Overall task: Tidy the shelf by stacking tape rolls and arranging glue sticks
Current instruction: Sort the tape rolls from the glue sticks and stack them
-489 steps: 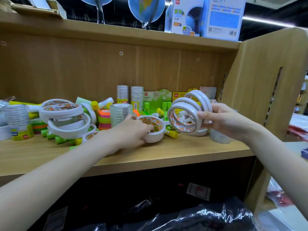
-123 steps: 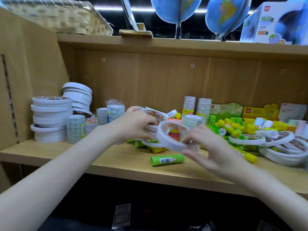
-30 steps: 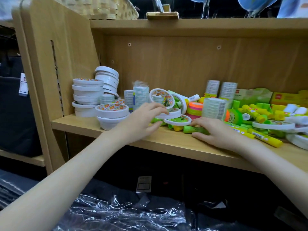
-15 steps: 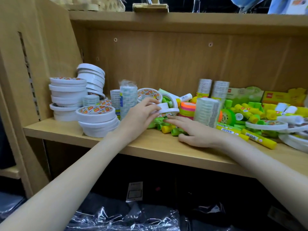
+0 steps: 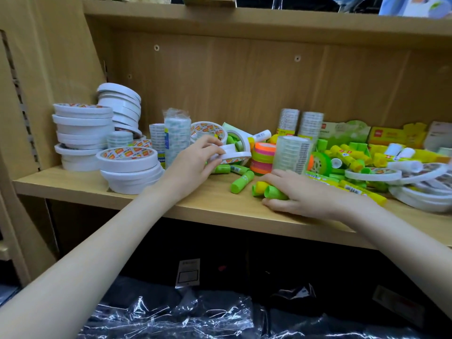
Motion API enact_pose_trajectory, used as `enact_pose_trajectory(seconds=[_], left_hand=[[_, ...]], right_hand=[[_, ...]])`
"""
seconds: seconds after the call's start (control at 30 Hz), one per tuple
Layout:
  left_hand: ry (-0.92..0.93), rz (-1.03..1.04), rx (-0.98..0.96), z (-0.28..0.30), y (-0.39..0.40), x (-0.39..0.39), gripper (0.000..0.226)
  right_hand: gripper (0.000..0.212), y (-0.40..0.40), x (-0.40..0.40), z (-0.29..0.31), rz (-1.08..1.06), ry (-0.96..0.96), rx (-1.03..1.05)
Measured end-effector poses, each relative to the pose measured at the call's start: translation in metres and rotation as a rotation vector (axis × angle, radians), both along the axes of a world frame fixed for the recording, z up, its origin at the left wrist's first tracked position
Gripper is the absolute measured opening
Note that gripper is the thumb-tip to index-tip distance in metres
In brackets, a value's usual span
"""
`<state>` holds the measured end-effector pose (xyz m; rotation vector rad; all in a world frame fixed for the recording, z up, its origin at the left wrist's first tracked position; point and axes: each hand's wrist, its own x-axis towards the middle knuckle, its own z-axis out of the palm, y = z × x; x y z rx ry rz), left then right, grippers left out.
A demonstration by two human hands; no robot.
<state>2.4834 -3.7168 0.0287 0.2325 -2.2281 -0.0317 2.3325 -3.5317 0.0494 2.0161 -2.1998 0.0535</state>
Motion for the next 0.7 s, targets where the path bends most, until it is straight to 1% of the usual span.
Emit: enact_pose_trajectory(seconds=[0.07, 0.13, 0.2, 0.27, 0.3, 0.33, 0.37, 0.43, 0.5, 0.57, 0.63, 0.7], left_hand=[[-0.083, 0.006, 0.007, -0.001, 0.001, 0.002, 0.015], [-0.131, 0.009, -0.065, -0.004, 0.005, 0.003, 0.021], [-0.086, 0.004, -0.101, -0.005, 0.017, 0.001, 0.031], [-0.064, -0.063, -0.023, -0.004, 0.042, -0.006, 0.039], [-0.113, -0.115, 0.049, -0.003, 0.056, -0.011, 0.046], [-0.200, -0.156, 0.114, -0.004, 0.067, -0.017, 0.053], [-0.290, -0.171, 0.138, -0.005, 0.075, -0.024, 0.056], [-0.418, -0.151, 0.116, -0.006, 0.081, -0.037, 0.046], [-0.435, -0.143, 0.150, -0.003, 0.085, -0.043, 0.029], [-0.402, -0.160, 0.166, 0.003, 0.086, -0.047, 0.014], [-0.391, -0.180, 0.154, 0.006, 0.085, -0.048, 0.012], [-0.397, -0.201, 0.147, 0.010, 0.084, -0.048, 0.013]], right_hand=[[0.045, 0.010, 0.001, 0.005, -0.056, 0.062, 0.019], [0.041, 0.019, 0.000, 0.006, -0.129, 0.083, -0.008], [0.036, 0.027, -0.003, 0.002, -0.156, 0.044, -0.096], [0.034, 0.035, -0.008, -0.004, -0.154, 0.022, -0.218], [0.035, 0.039, -0.011, -0.005, -0.165, -0.003, -0.281], [0.036, 0.043, -0.015, -0.004, -0.201, -0.025, -0.339], [0.038, 0.048, -0.021, -0.002, -0.262, -0.031, -0.391], [0.043, 0.059, -0.033, 0.005, -0.416, -0.035, -0.448], [0.053, 0.065, -0.044, 0.012, -0.527, -0.040, -0.410], [0.058, 0.064, -0.049, 0.014, -0.526, -0.039, -0.323], [0.056, 0.058, -0.047, 0.014, -0.502, 0.017, -0.258], [0.048, 0.051, -0.044, 0.016, -0.509, 0.089, -0.215]])
